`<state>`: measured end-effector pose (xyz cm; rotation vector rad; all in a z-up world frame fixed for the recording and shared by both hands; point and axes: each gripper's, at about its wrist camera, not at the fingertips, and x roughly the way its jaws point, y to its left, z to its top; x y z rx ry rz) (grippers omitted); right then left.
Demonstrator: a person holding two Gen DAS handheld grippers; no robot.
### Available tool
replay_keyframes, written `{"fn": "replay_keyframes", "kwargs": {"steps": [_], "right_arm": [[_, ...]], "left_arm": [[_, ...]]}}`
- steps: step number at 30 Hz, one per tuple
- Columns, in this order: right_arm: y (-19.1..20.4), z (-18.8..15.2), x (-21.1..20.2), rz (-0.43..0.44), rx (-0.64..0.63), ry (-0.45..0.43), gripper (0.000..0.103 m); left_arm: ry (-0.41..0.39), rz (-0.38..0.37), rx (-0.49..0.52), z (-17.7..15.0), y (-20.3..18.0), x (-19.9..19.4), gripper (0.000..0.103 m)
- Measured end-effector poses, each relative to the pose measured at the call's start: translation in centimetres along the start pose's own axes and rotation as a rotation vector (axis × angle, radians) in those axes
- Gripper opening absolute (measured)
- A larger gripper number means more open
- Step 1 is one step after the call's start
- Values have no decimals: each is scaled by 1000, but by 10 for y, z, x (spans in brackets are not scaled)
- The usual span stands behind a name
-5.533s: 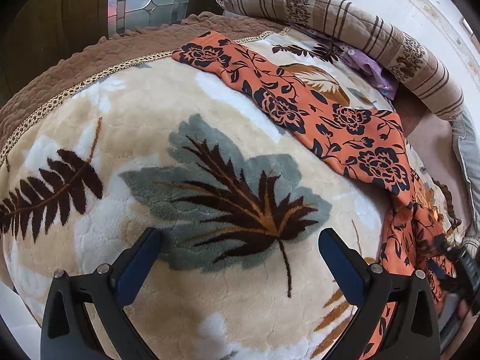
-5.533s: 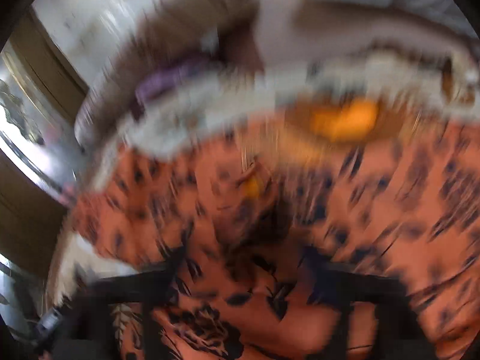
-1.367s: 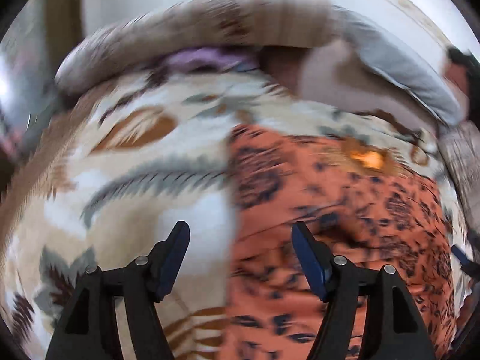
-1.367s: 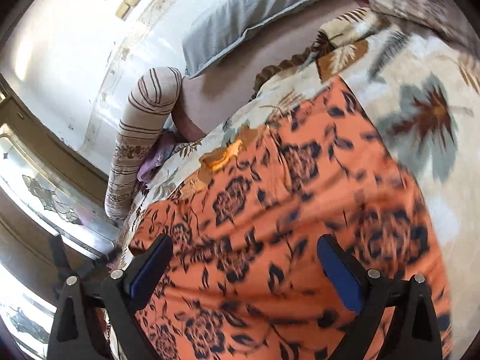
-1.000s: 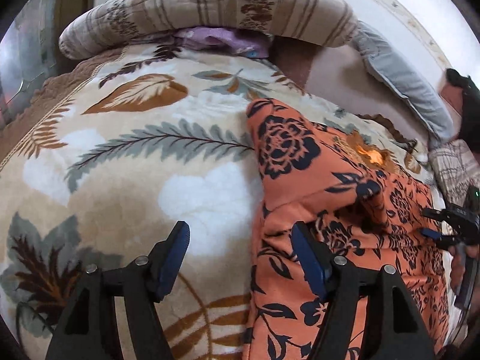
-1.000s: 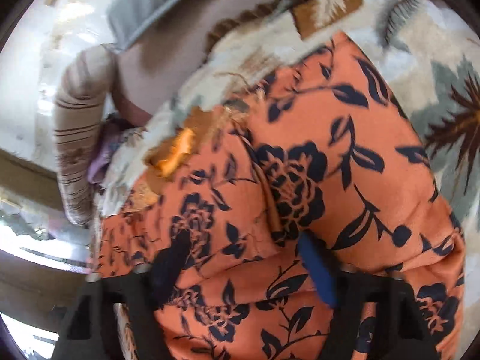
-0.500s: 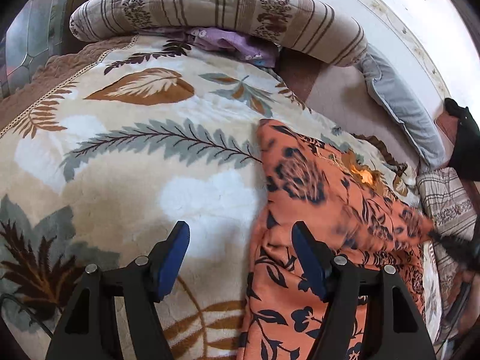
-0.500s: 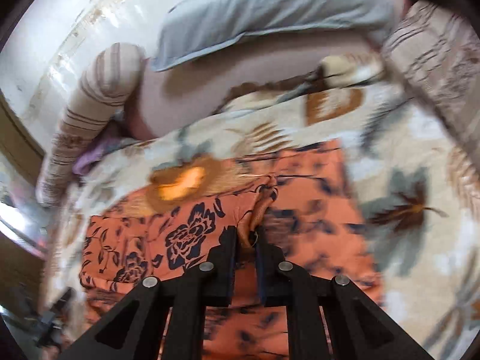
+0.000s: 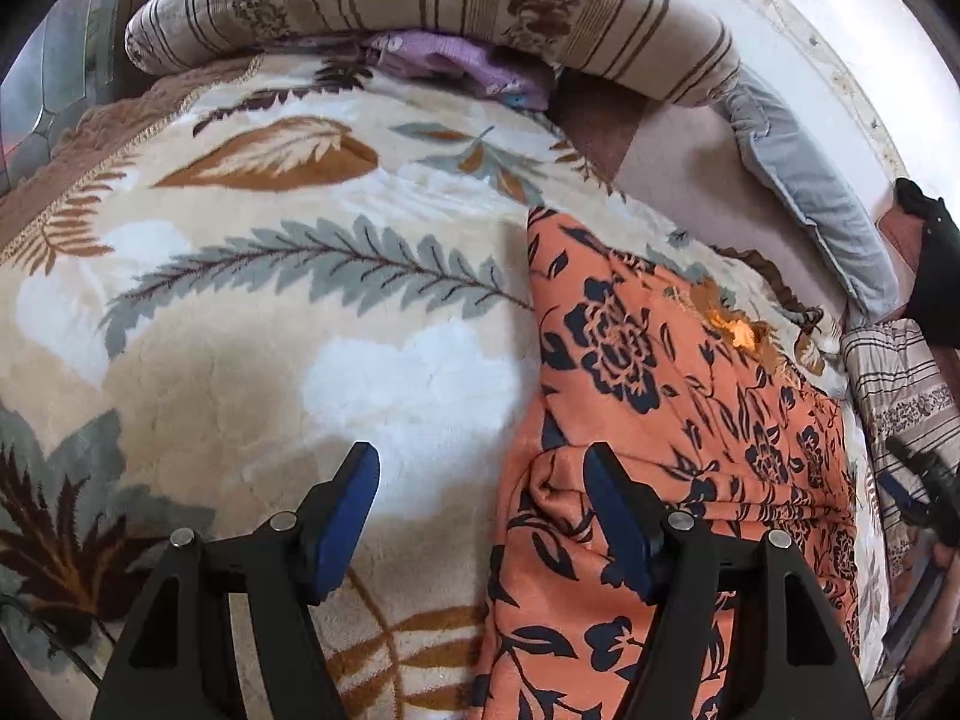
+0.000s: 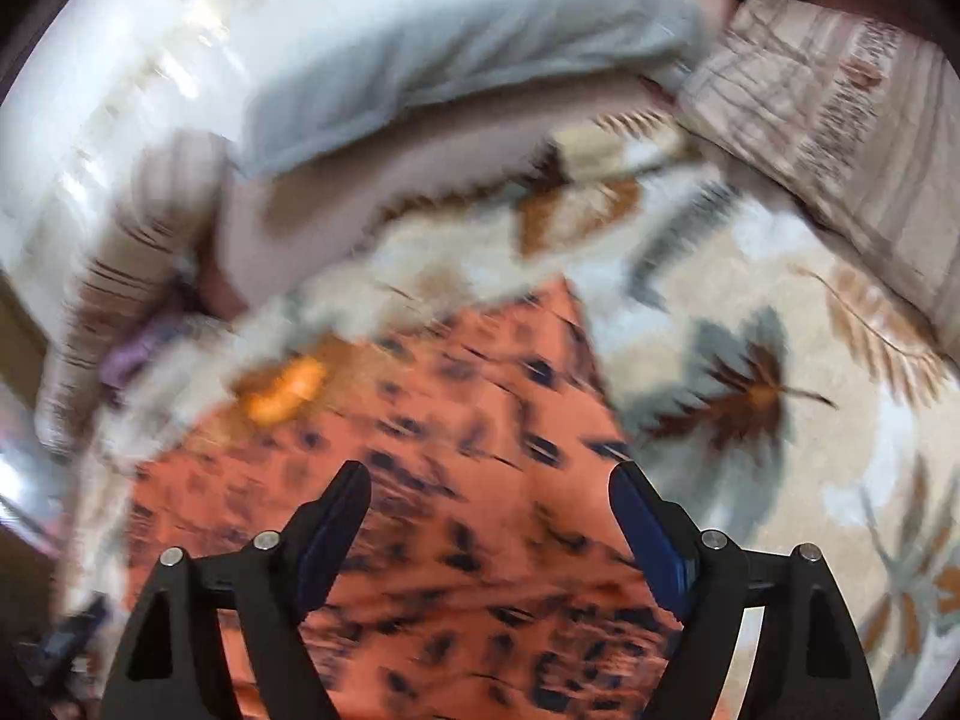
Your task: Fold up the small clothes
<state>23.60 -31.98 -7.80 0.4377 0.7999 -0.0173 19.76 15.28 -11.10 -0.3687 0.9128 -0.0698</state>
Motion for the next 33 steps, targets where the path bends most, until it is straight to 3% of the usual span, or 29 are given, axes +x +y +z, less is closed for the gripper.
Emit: {"fn": "replay_keyframes", "kwargs": {"steps": [2,4,6,10,12,14,16,21,25,26,29,33], "right_arm": [[6,3,19,130,13,86,84],[-1,-2,47,117,23,172,84],[-26,-9,70,85,141,242,84],[-14,5,51,155,121,146,83],[-7,13,53,187,111,150,83],[-8,15,67,162,118,147,84],[-27,8,90,117,179,234,84],[-9,25,73,230,157,136,85],[-23,35,113,170,205,208,84],[-32,32,114,192,253,196,84],[-27,26,81,192,215,138,84],[-12,1,31,182,95,134,84]], "left_arm": [[10,1,0,-1,0,3,71],[10,3,6,-1,-1,3,71],[6,5,13,-2,-1,2,71],[1,0,4,2,0,0,71],[1,-11,-7,4,-1,1,71],[5,-3,6,3,-2,3,71],[17,7,12,1,-2,5,71],[15,-1,-9,3,1,4,71],[25,10,17,1,-2,8,71],[27,13,20,1,-2,8,71],[18,11,10,1,0,5,71],[-5,9,19,-1,-1,0,71]]}}
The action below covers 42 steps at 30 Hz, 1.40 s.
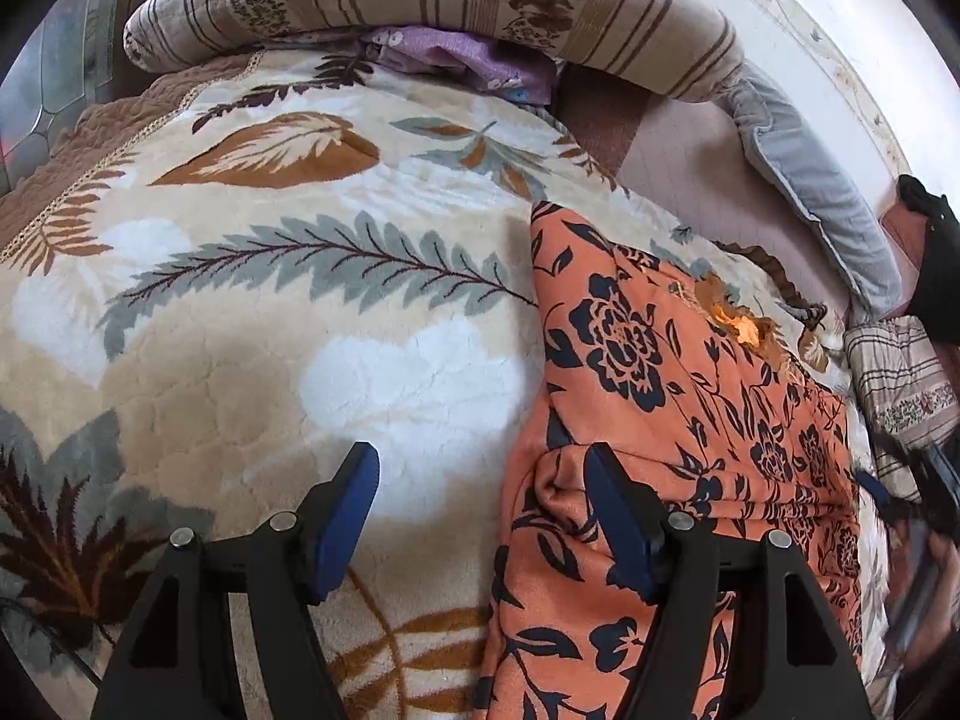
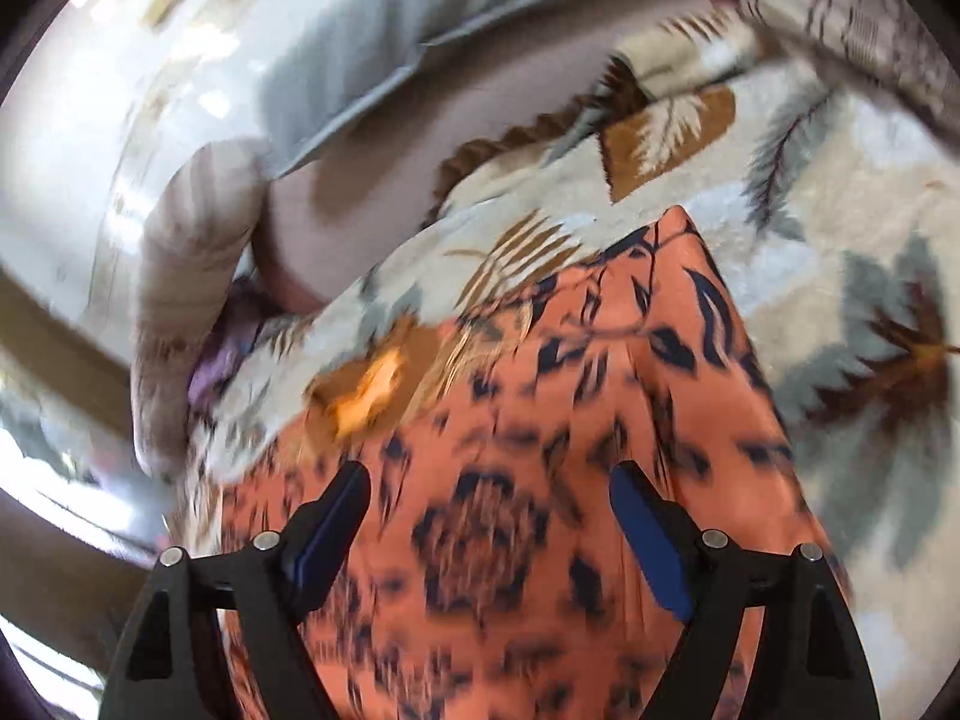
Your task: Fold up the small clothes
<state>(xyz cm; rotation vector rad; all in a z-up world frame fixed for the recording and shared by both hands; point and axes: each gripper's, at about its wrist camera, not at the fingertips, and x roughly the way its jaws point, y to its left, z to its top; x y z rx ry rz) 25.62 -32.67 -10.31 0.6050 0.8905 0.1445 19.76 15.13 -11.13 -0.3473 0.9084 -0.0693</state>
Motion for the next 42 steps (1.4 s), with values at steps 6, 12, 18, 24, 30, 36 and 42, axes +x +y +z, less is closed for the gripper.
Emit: {"fn": "replay_keyframes", "kwargs": {"steps": [6,12,18,24,30,36,42], "right_arm": [[-18,-88,-91,19,-21,44,84],[-54,-162,-143,14,56,67,85],[-93,-185,-182,-28,162,11,85],[-122,-188,-202,-82,203,64,85],[-136,-200,-202,-12,247,177,84],[-146,-207,-210,18,299,197,84],[-127,-219,-203,50,233,251,42]], "left_arm": [[25,60,42,-27,4,-16,71],[56,48,-1,-70,17,-73,71],[113,-5,8,-126,14,-119,71],[195,-3,17,-167,13,-129,72],[232,-17,34,-185,6,-133,72],[247,-45,-23,-192,15,-135,72],[225,-109,-85,-198,28,-140,71]]}}
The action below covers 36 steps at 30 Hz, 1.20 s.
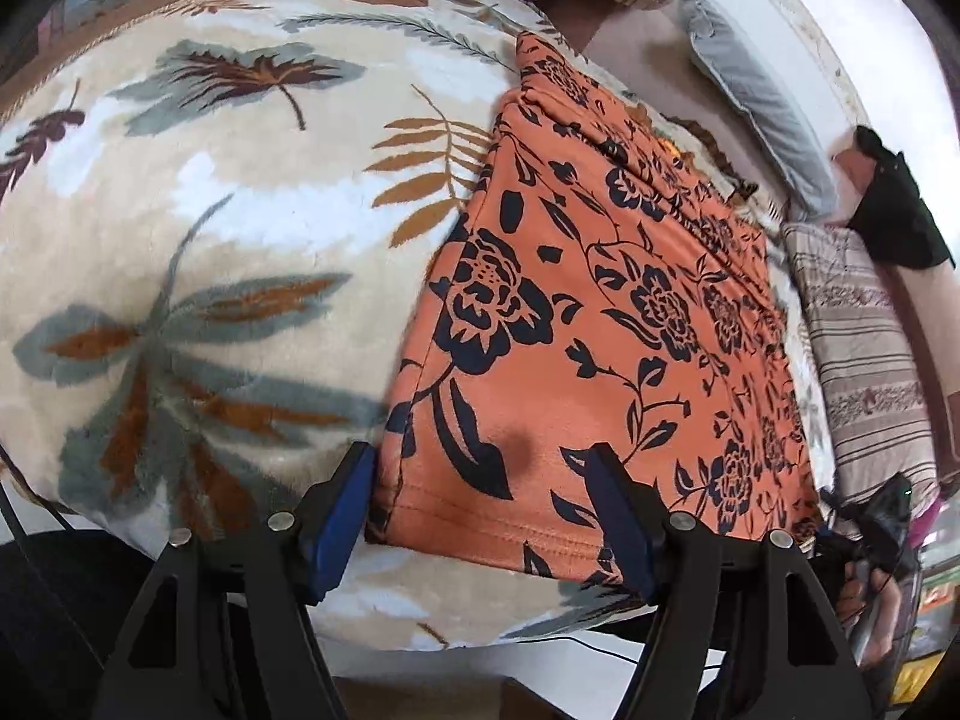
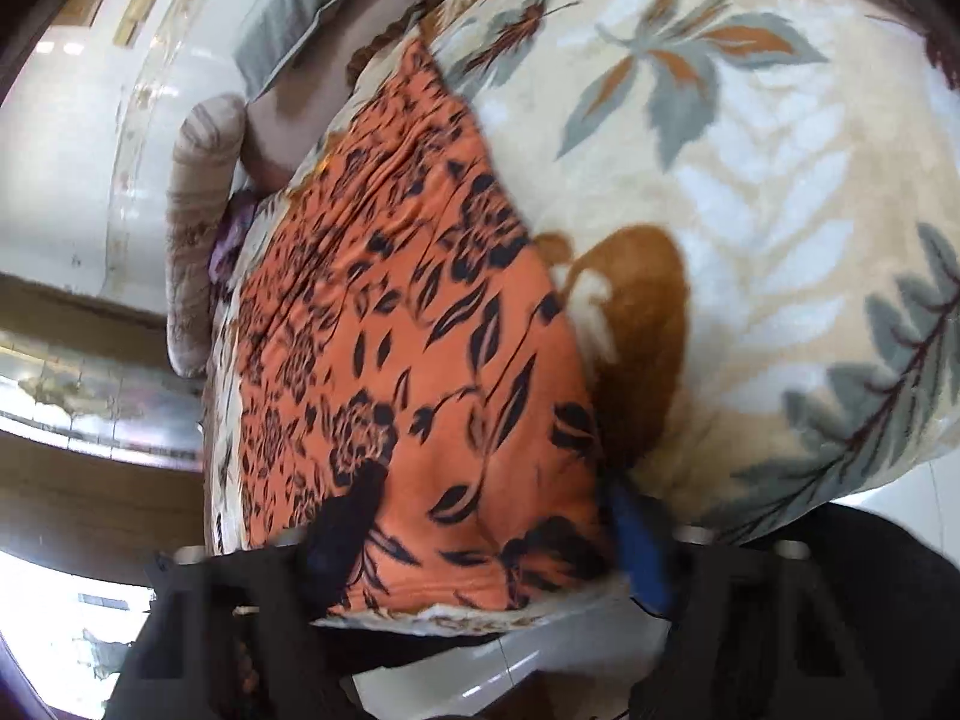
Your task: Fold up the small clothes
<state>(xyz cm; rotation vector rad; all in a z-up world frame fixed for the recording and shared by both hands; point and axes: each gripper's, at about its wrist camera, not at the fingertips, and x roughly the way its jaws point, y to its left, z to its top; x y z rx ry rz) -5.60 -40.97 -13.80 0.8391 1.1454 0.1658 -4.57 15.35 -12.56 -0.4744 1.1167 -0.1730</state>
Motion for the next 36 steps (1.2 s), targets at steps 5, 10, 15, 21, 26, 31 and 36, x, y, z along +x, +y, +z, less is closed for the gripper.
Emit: {"fn": "replay_keyframes", "kwargs": {"steps": [5,10,15,21,26,31,36], "right_arm": [[2,0,7,-53,-1,2,43],[5,2,9,-41,2,-1,53],[3,3,8,-39,11,-6,38],[2,9,-5,-117,0,-39,21],[6,14,-15,-247,-47,-44,83],[16,11,-1,-211,-96,1,79],[11,11,7,-184,-86,46,6]], "left_arm": [[6,29,-11,1,2,1,46],[15,25,-6,2,1,2,59],[11,69,45,1,-7,3,16],[-20,30,13,8,-2,-11,8],[13,62,50,6,-7,-3,13],[20,54,37,6,-6,2,48],[21,64,66,7,-10,1,7]]}}
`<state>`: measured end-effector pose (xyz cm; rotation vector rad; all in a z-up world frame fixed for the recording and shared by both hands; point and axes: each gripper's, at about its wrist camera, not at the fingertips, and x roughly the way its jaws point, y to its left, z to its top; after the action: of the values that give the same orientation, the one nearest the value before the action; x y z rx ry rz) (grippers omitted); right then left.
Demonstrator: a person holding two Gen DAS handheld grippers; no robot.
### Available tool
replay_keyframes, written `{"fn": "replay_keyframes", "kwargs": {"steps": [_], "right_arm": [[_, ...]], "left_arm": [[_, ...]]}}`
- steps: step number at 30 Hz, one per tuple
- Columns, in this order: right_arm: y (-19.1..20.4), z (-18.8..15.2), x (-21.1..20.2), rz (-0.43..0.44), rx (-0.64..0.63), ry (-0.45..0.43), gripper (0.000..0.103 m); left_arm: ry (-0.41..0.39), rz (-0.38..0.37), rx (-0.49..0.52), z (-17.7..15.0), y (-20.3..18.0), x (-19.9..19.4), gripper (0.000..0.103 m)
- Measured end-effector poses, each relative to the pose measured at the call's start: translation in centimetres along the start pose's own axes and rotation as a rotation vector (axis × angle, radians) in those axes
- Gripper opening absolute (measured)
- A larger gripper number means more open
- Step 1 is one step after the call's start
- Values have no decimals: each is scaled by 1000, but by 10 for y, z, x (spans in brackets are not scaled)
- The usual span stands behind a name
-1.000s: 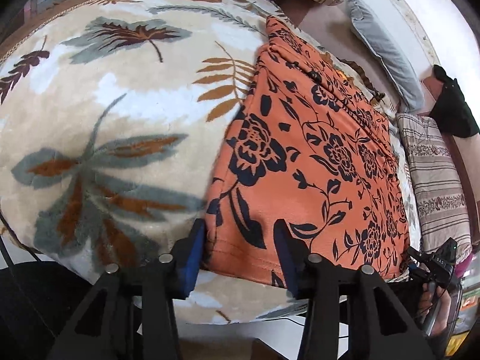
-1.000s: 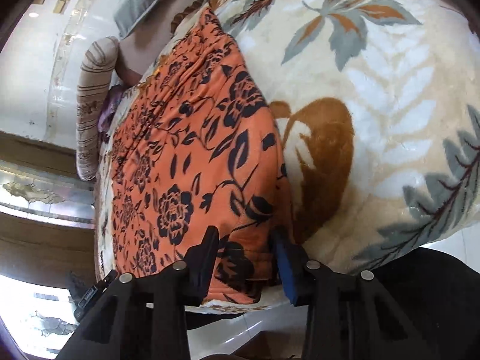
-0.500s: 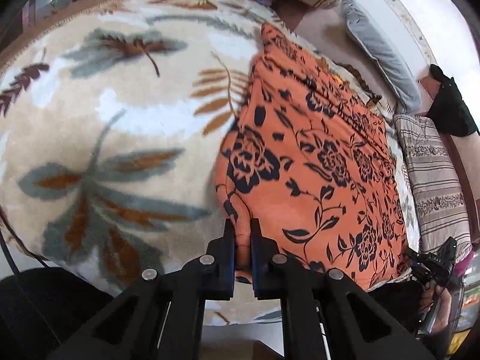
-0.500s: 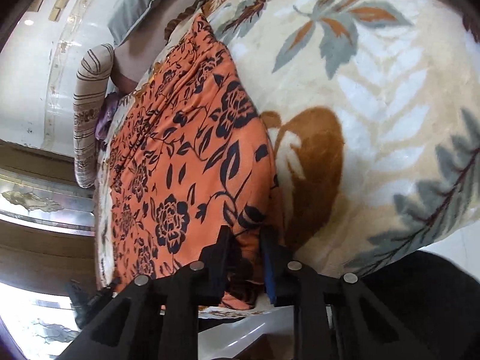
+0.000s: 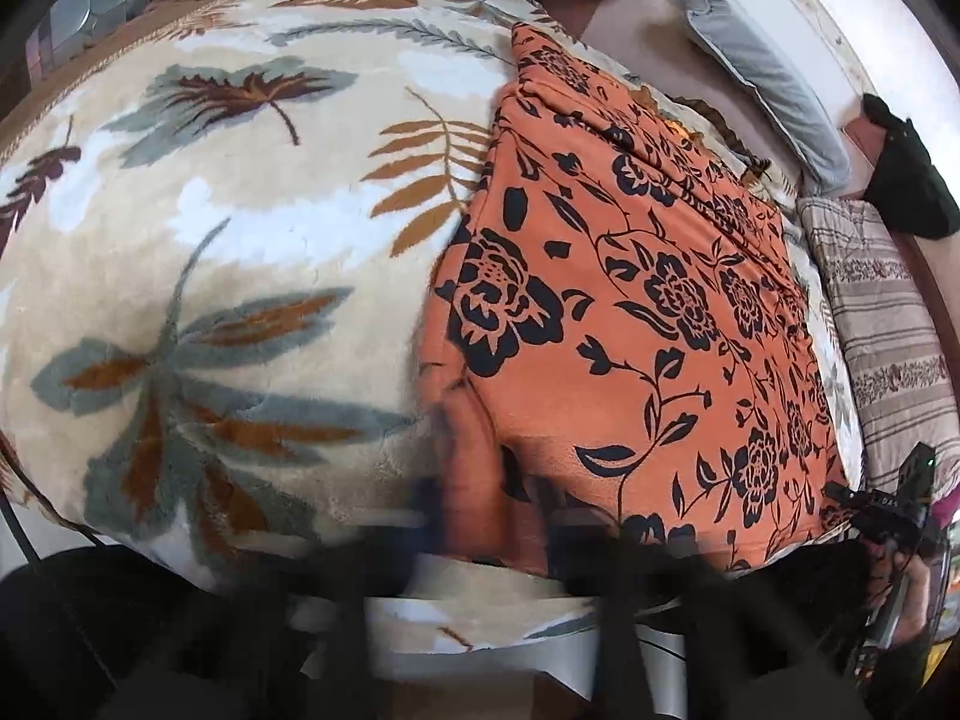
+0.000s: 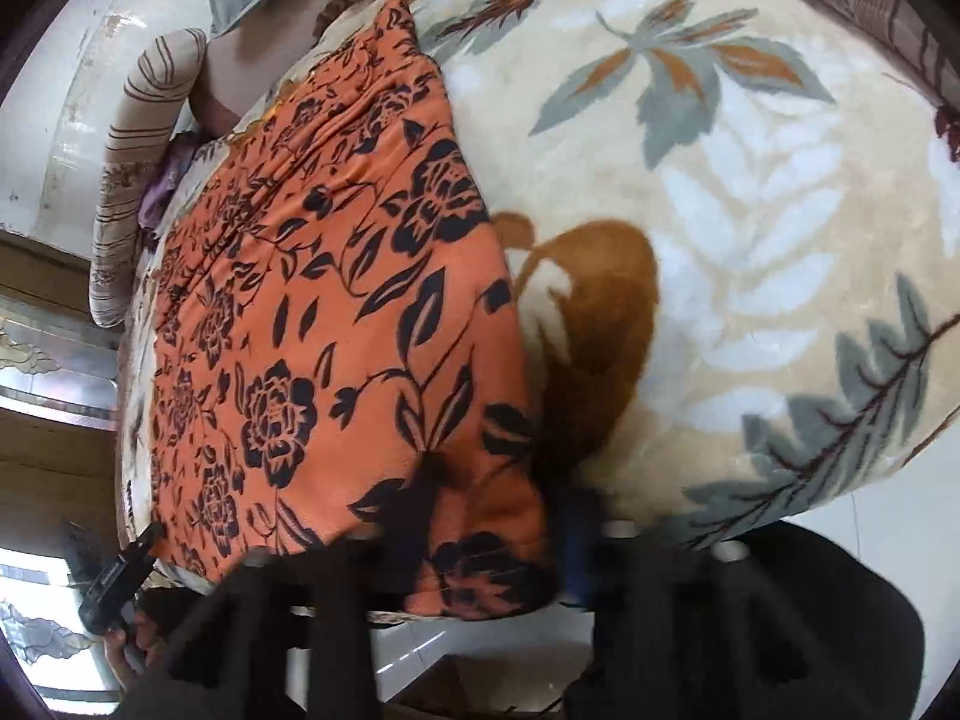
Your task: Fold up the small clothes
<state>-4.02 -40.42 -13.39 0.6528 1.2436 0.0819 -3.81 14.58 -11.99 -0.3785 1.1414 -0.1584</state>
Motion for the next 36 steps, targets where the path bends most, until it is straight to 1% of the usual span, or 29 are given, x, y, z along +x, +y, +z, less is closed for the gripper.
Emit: {"fn": "replay_keyframes", "kwargs": {"steps": [1,3,4,6,7,9,12,14,16,18,20,21,22,24,25,26,27,29,31,33,34,35,36], "right_arm": [[0,0,-5,4,-2,-14,6],[-1,3,-21,34,5,-57,6],[-4,6,-34,66,24,-90,6],[-6,12,-48,108,39,-124,6],[-7,14,-52,121,44,-135,6],[-9,17,-49,127,49,-129,6],[-22,16,-33,142,88,-94,6],[-27,15,-30,158,103,-82,6],[-28,17,-33,171,103,-87,6],[-26,19,-41,196,98,-112,6],[-18,27,-54,236,83,-158,6],[-14,31,-59,246,74,-175,6],[-11,34,-63,253,65,-190,6],[-9,37,-60,250,59,-186,6],[-11,37,-50,236,65,-160,6],[-14,35,-42,230,76,-137,6],[-17,34,-35,229,90,-116,6],[-20,33,-25,232,103,-94,6],[-18,39,-30,256,102,-105,6],[-12,51,-42,286,82,-134,6],[-4,64,-50,308,65,-156,6],[3,76,-56,320,48,-173,6],[12,92,-61,333,29,-194,6]], "left_arm": [[-16,-33,-18,2,2,-6,7],[-81,-106,-53,11,5,-29,7],[-107,-118,-52,14,4,-40,7],[-155,-146,-46,23,0,-60,7],[-159,-148,-42,24,-2,-62,7],[-137,-125,-26,24,-4,-54,8],[-45,-74,-53,14,3,-26,7],[-14,-57,-58,10,5,-18,8],[-31,-73,-55,12,3,-24,8],[-74,-106,-53,21,-1,-39,8],[-132,-137,-41,29,-6,-55,8],[-151,-139,-35,31,-7,-59,8],[-153,-132,-35,31,-8,-59,8],[-116,-111,-43,31,-5,-47,8],[-74,-78,-47,29,-2,-35,8],[-48,-56,-50,27,1,-29,8],[-32,-50,-52,27,3,-25,8],[-32,-59,-53,31,4,-26,8],[-62,-82,-39,44,-2,-37,8],[-108,-101,-4,68,-13,-52,8],[-125,-110,12,80,-18,-56,8],[-152,-126,37,102,-27,-63,8],[-169,-136,50,117,-34,-65,8]]}}
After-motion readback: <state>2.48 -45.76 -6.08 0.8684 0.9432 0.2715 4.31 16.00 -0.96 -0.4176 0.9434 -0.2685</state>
